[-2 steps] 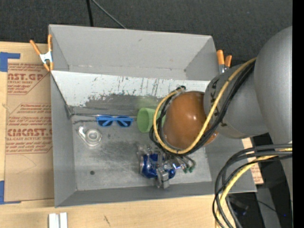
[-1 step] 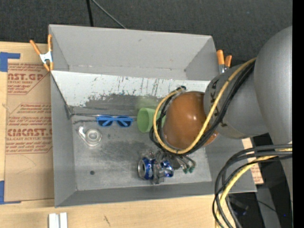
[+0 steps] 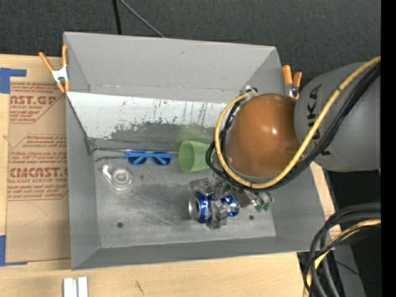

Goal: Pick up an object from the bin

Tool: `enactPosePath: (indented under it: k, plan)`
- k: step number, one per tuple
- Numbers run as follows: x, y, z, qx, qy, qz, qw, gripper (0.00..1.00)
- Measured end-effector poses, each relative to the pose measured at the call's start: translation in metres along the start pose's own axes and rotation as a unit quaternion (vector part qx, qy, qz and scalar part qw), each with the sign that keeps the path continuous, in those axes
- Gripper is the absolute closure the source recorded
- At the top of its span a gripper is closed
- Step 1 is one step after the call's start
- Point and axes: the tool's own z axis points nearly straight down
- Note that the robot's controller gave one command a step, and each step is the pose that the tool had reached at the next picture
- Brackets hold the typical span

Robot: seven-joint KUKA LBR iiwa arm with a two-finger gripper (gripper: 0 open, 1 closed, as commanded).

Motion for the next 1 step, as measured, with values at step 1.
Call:
enactPosePath:
  k: [1]
  plan:
    - [-0.0435, 0.0185, -0.0856, 0.0, -0.0024, 0.041, 0.9992, 1.0]
